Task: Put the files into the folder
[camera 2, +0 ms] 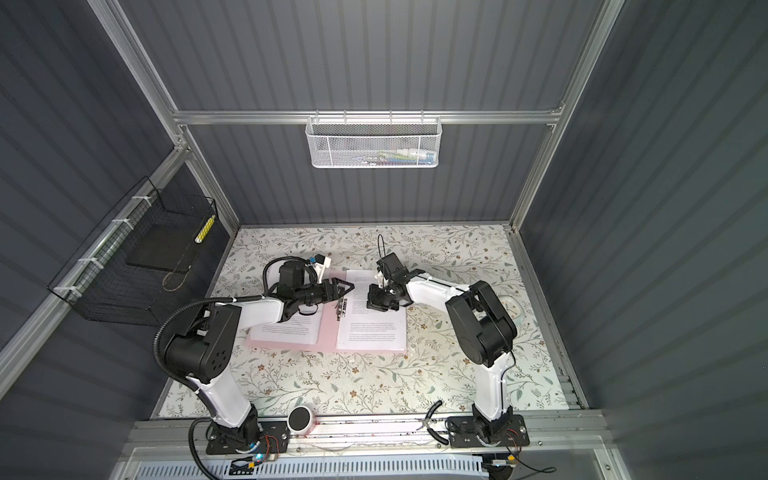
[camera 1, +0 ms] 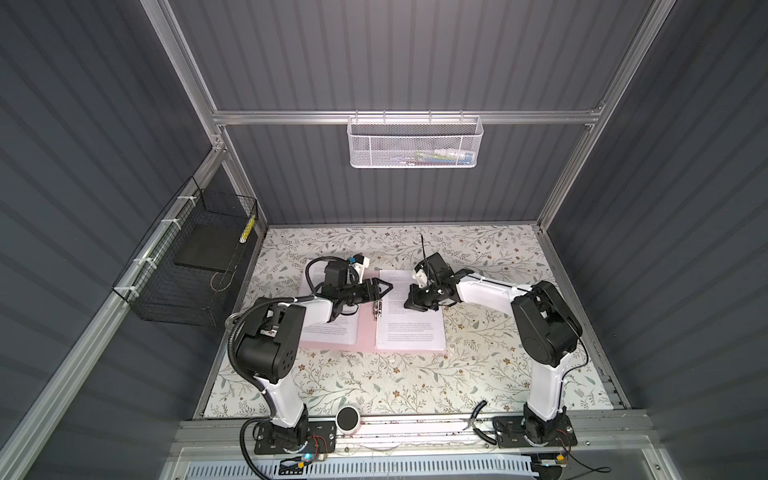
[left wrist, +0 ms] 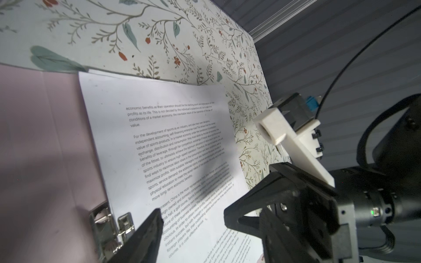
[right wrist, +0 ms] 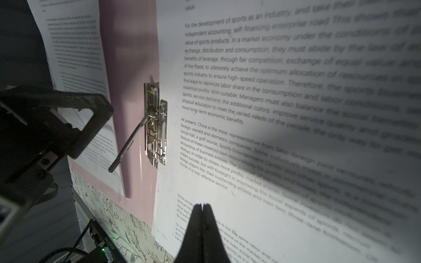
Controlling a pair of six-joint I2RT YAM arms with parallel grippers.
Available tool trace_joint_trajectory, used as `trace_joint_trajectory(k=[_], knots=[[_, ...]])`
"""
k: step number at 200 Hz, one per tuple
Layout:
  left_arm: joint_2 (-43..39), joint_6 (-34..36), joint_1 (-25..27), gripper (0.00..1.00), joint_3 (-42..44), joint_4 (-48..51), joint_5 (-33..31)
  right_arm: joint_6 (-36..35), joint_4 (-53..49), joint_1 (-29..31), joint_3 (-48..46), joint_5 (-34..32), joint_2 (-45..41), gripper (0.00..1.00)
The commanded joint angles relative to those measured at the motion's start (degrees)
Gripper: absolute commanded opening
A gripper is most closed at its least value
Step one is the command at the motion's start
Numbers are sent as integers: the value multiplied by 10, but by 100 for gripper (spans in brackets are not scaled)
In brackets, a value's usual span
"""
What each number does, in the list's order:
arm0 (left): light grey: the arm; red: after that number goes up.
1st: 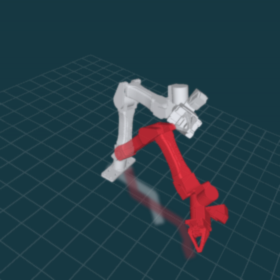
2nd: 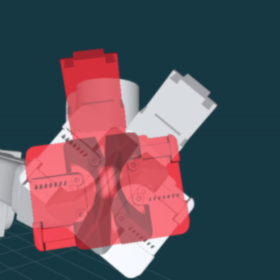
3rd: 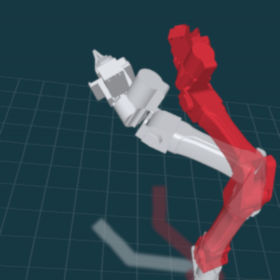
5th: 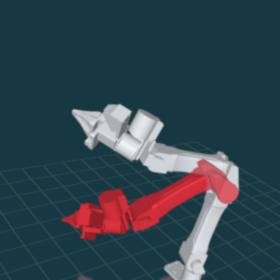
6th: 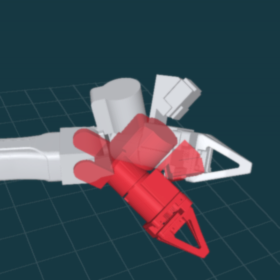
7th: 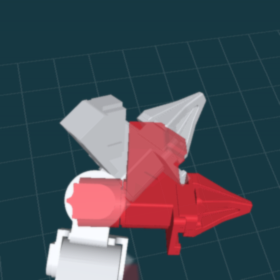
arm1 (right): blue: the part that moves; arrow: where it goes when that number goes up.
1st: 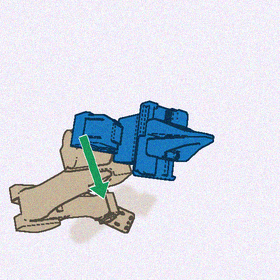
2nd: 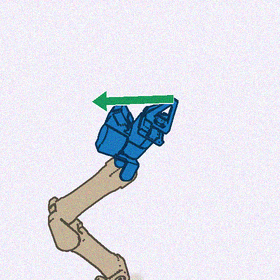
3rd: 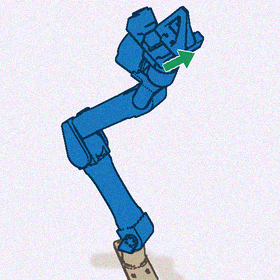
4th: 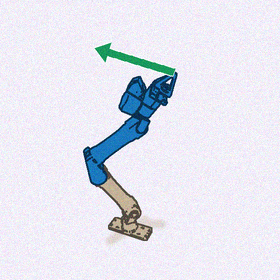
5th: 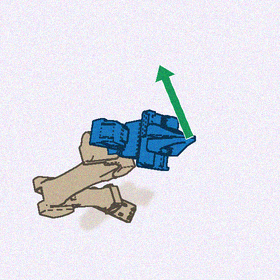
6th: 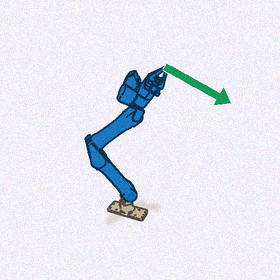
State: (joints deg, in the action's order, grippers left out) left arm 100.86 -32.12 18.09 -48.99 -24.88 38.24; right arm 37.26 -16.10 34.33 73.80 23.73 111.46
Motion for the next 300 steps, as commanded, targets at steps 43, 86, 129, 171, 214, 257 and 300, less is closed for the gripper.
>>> trace_joint_trajectory(k=[43,86,129,171,214,257,300], knots=[[-162,13,5,67,28,214,-204,89,60,35,-10,38,-42,32],[-286,-9,5,67,107,260,-245,221,160,57,-11,75,-19,24],[-381,-21,4,66,178,291,-265,288,214,62,5,115,19,28],[-386,-26,5,65,226,280,-271,310,229,65,6,128,43,30],[-365,-37,5,57,256,245,-266,314,233,65,10,128,62,24],[-346,-44,5,56,268,222,-265,320,239,65,16,130,80,23],[-340,-50,5,53,283,206,-276,316,239,66,23,130,94,19]])
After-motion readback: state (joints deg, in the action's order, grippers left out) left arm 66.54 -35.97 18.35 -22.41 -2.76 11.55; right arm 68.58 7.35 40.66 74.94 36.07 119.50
